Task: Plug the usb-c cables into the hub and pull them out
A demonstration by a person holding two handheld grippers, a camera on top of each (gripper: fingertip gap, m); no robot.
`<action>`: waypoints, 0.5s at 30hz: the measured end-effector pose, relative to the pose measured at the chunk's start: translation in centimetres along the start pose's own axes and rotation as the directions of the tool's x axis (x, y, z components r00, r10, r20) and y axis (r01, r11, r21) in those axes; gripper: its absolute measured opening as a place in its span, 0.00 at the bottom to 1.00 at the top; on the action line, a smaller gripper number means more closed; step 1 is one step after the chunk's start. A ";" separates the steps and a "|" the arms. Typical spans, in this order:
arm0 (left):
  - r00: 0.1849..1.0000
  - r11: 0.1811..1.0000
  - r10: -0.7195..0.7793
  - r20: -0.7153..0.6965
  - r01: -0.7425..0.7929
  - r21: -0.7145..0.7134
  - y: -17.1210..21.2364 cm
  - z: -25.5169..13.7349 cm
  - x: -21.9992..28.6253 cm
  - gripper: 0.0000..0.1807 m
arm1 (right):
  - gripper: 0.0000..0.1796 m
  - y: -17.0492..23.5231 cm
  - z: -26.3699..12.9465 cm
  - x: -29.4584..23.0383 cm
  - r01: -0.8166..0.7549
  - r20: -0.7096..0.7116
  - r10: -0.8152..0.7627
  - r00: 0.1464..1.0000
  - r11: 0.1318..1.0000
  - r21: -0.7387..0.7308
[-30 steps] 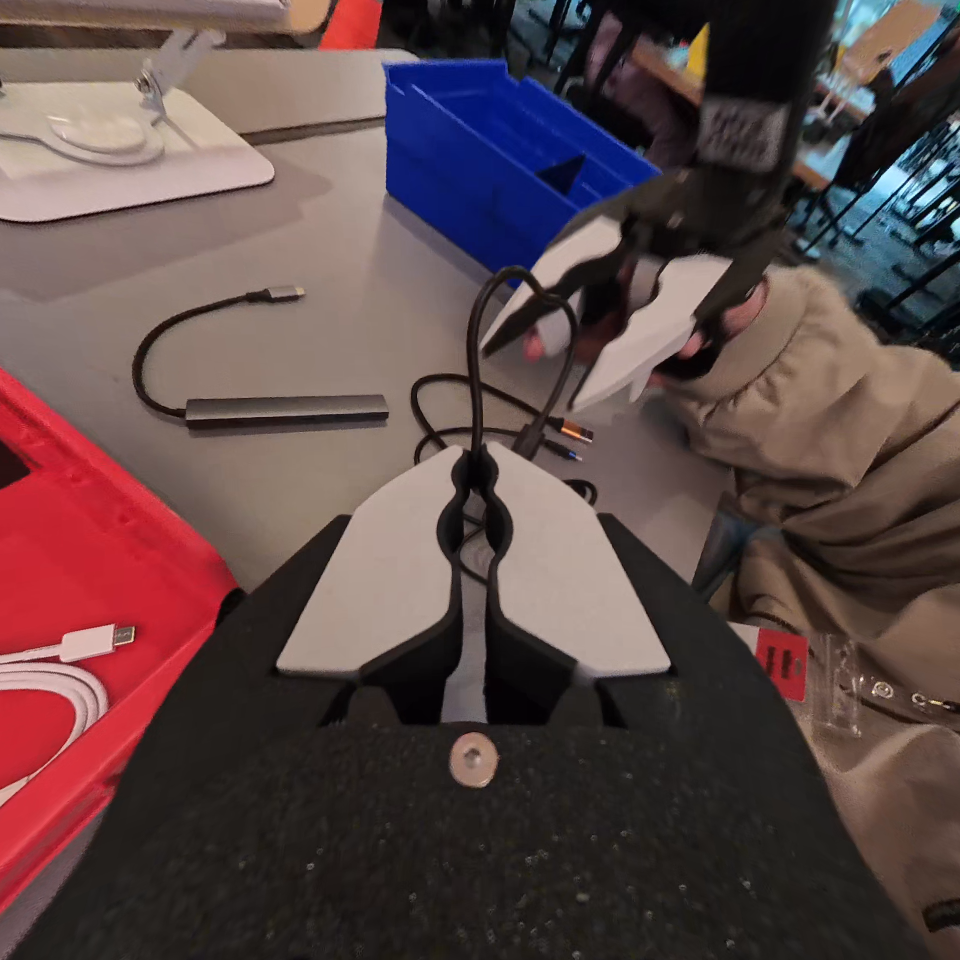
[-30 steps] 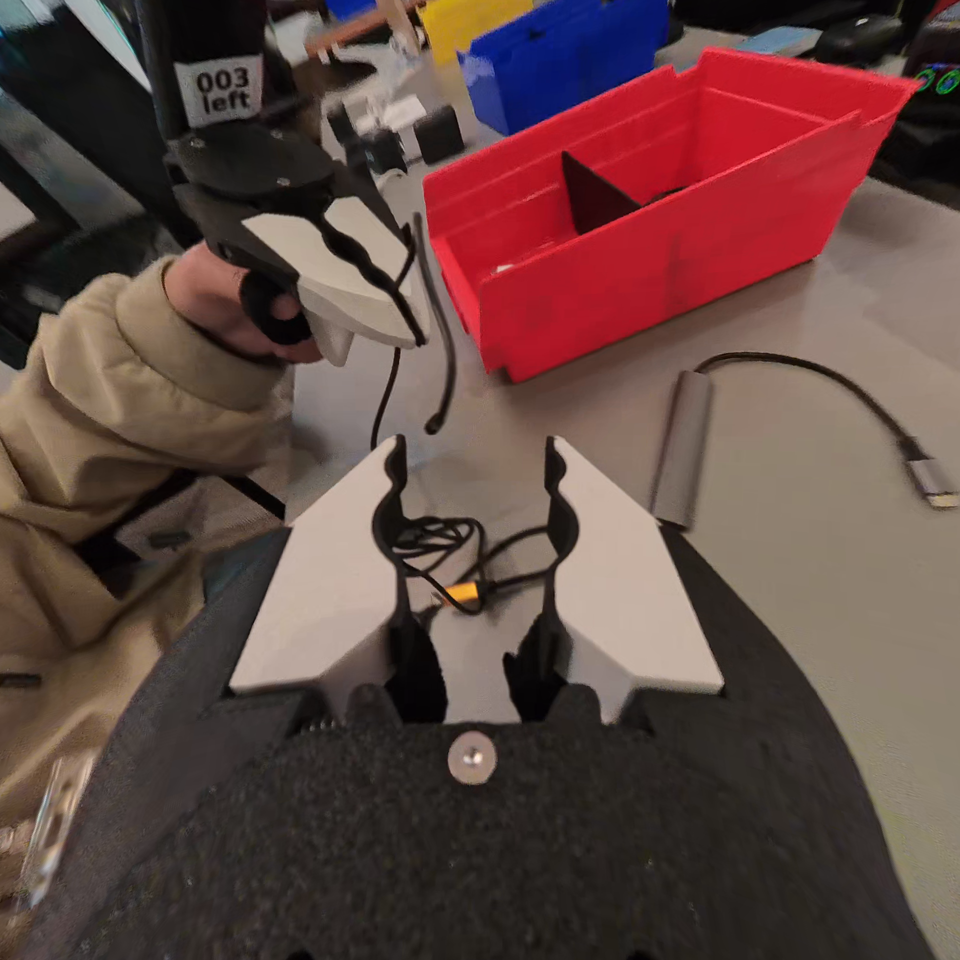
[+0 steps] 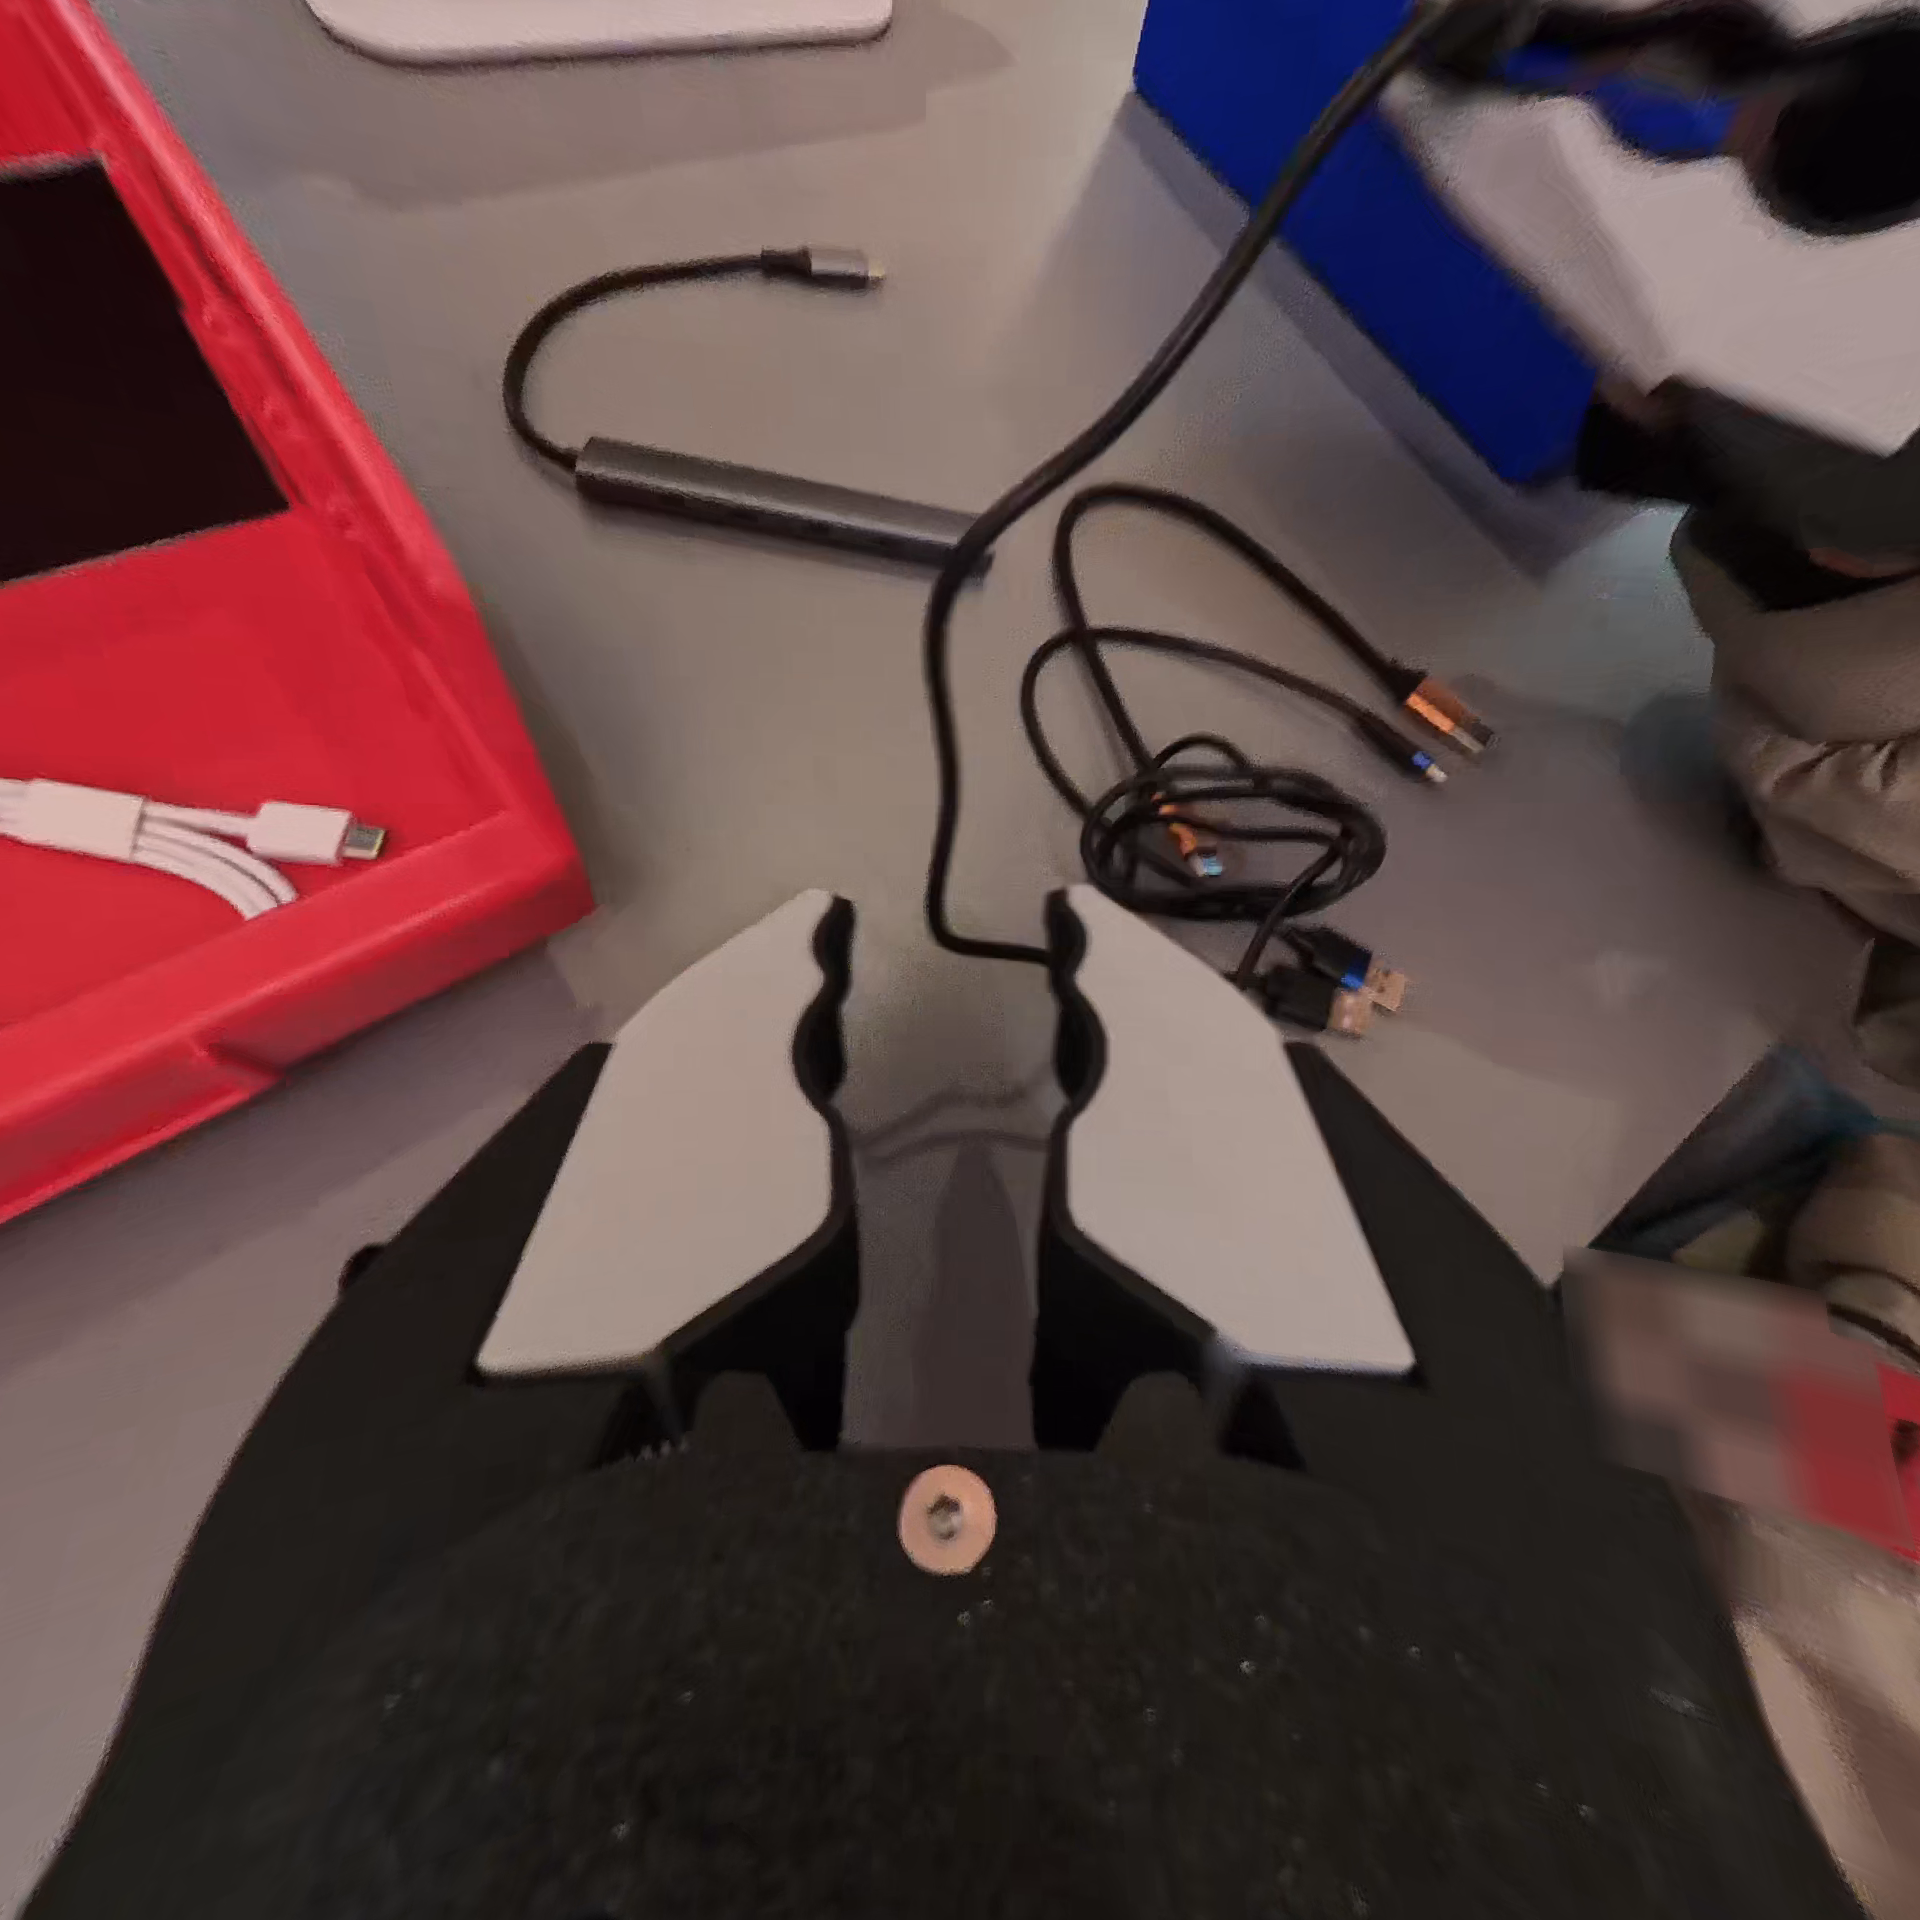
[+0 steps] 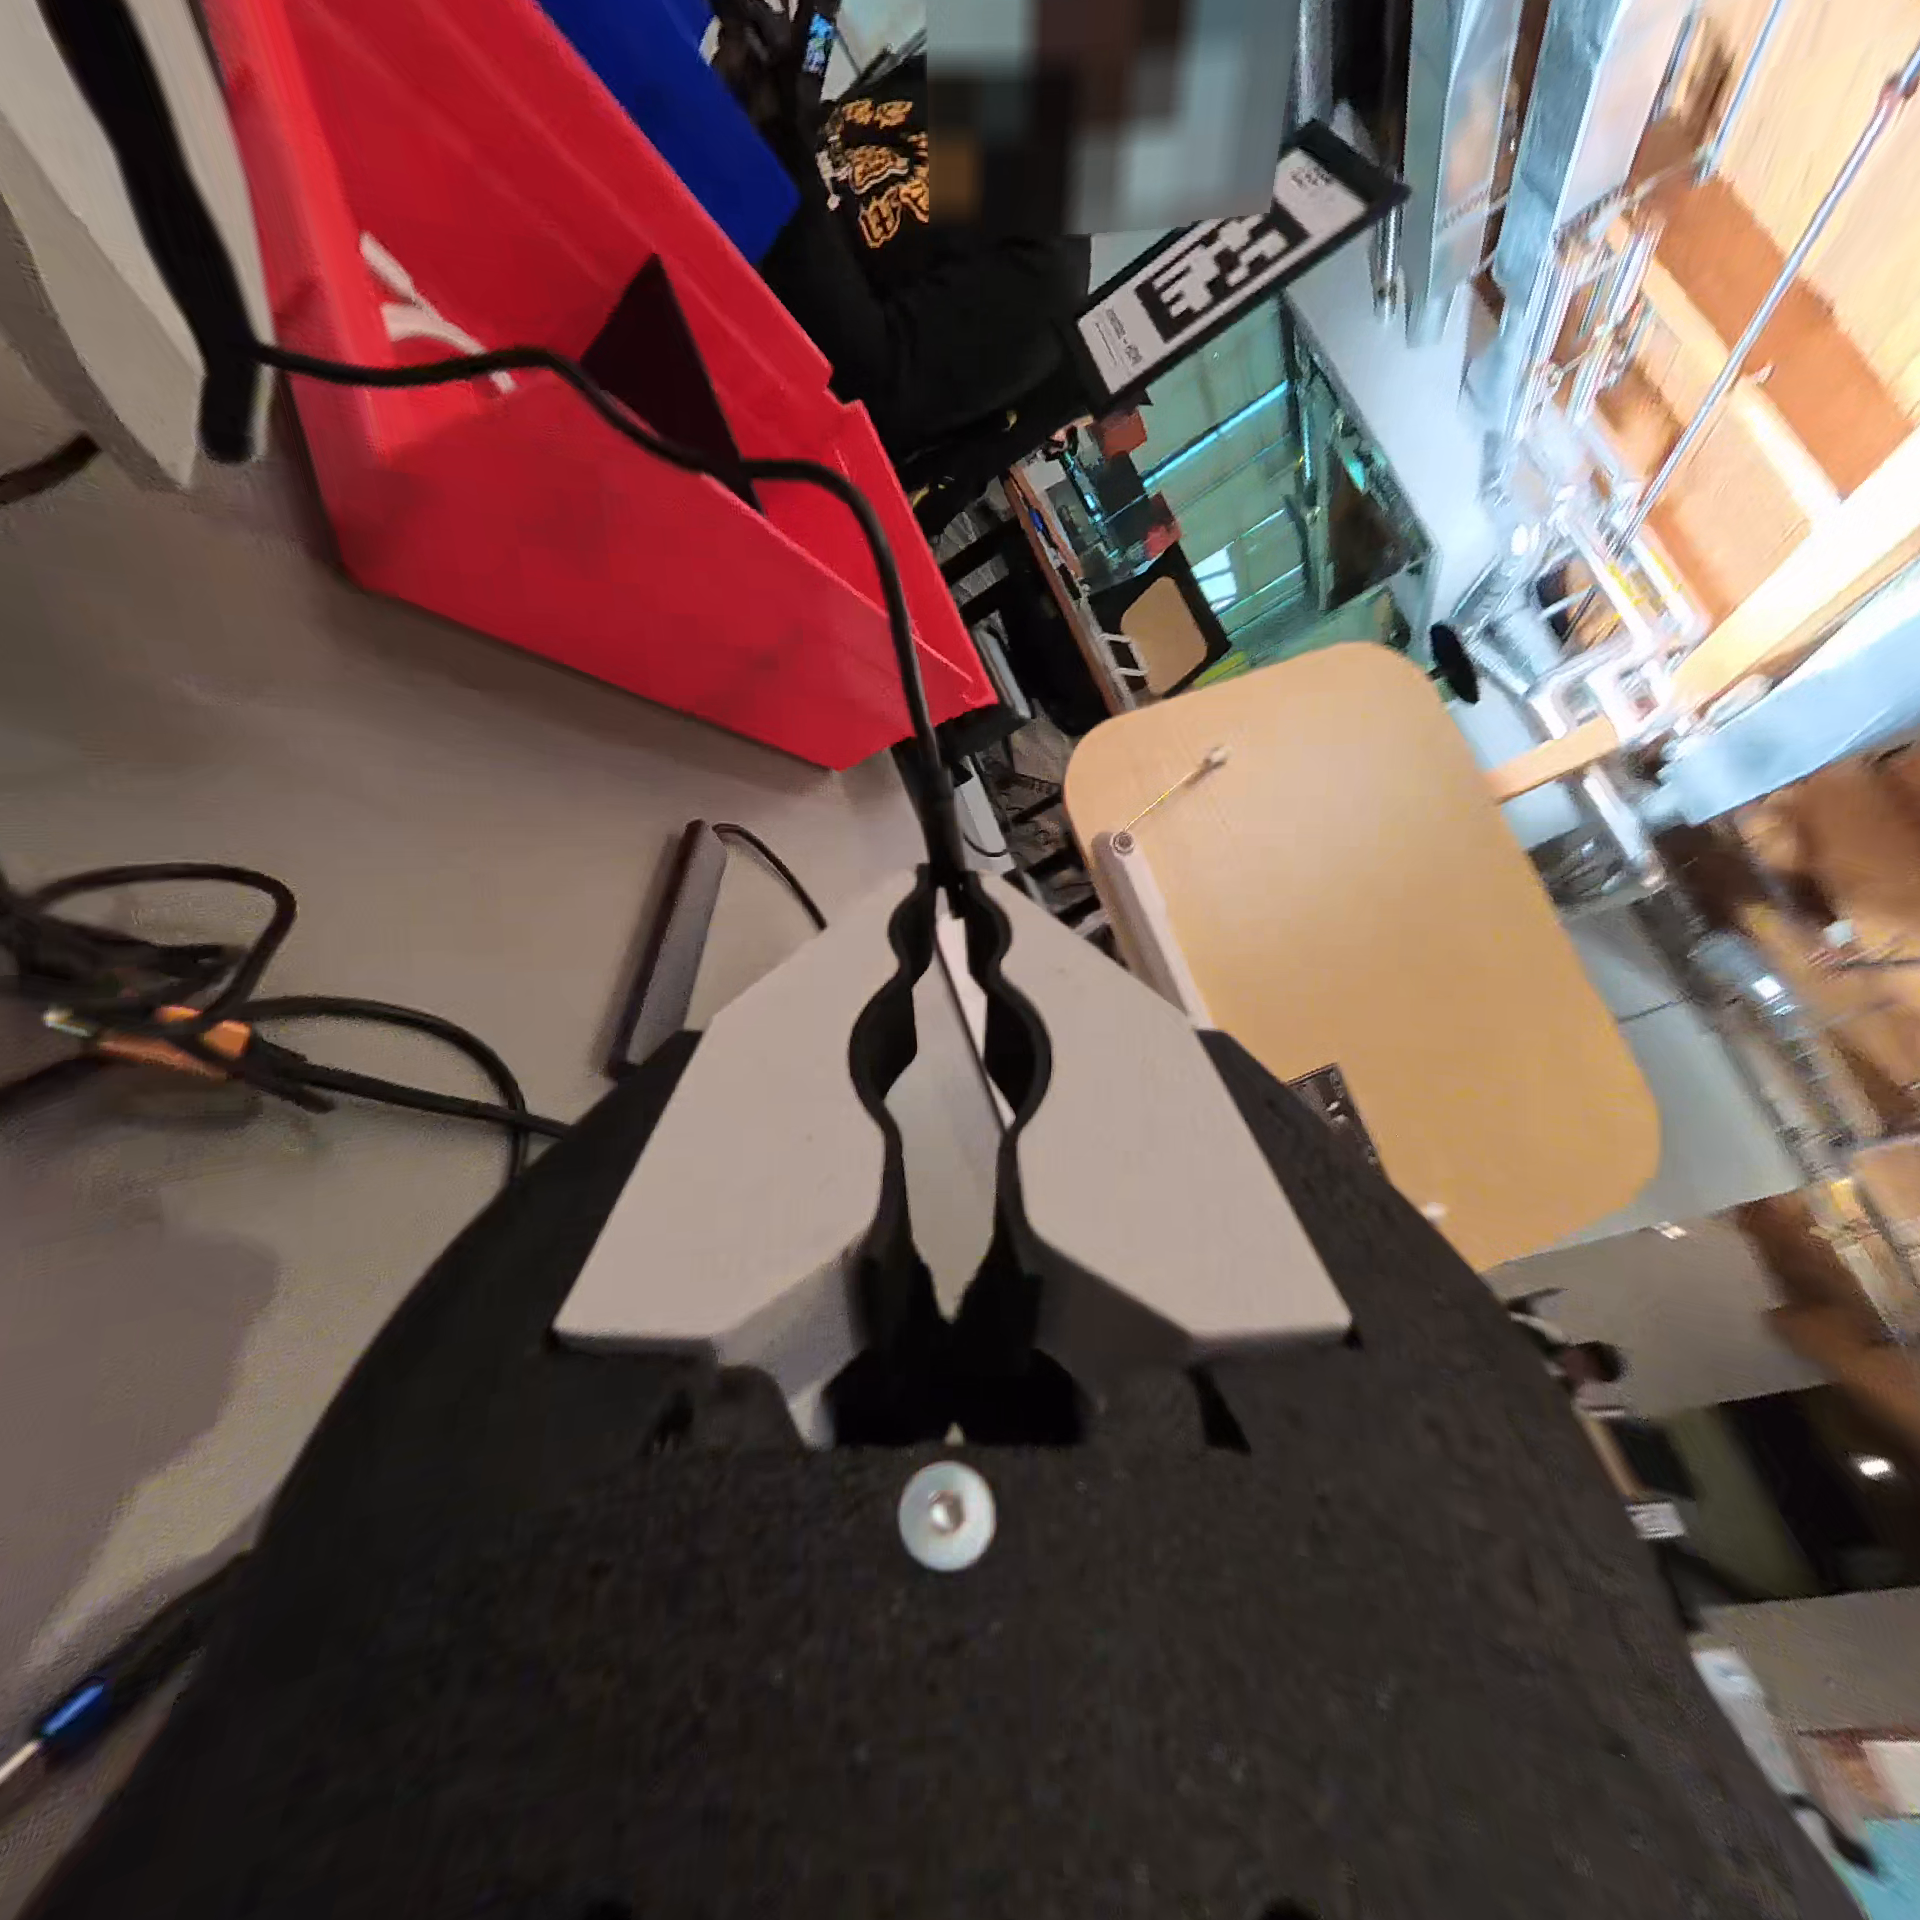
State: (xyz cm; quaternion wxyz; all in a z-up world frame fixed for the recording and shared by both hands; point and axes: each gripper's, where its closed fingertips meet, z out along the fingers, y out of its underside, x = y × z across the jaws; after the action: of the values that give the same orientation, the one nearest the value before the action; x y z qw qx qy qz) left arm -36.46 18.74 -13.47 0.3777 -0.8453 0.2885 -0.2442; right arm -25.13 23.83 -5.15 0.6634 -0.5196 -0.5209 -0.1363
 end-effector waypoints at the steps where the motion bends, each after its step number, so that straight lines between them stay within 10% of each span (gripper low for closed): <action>1: 1.000 0.999 0.008 0.006 -0.008 0.044 -0.5 -0.1 0.5 0.27 | 0.02 -0.3 -0.1 -0.3 0.035 0.001 -0.035 0.999 0.999 0.006; 4: 0.994 0.964 0.107 0.036 -0.112 0.241 -3.7 -1.6 2.0 0.43 | 0.02 -1.1 -0.2 -1.2 0.106 -0.002 -0.106 0.994 0.994 0.035; 8: 0.949 0.803 0.302 0.093 -0.306 0.511 -6.2 -4.2 5.2 0.35 | 0.02 -1.7 -0.3 -2.4 0.250 -0.023 -0.249 0.968 0.966 0.057; 15: 0.931 0.831 0.357 0.081 -0.356 0.427 -4.8 -2.9 5.9 0.31 | 0.02 -4.8 -1.3 -5.8 0.341 -0.028 -0.344 0.939 0.914 0.220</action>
State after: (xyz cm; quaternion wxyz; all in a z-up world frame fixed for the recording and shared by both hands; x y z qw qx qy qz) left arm -32.55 15.98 -6.84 0.5952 -0.6705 0.3794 -0.2286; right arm -30.34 18.64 -7.25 0.6799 -0.3441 -0.6196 -0.1884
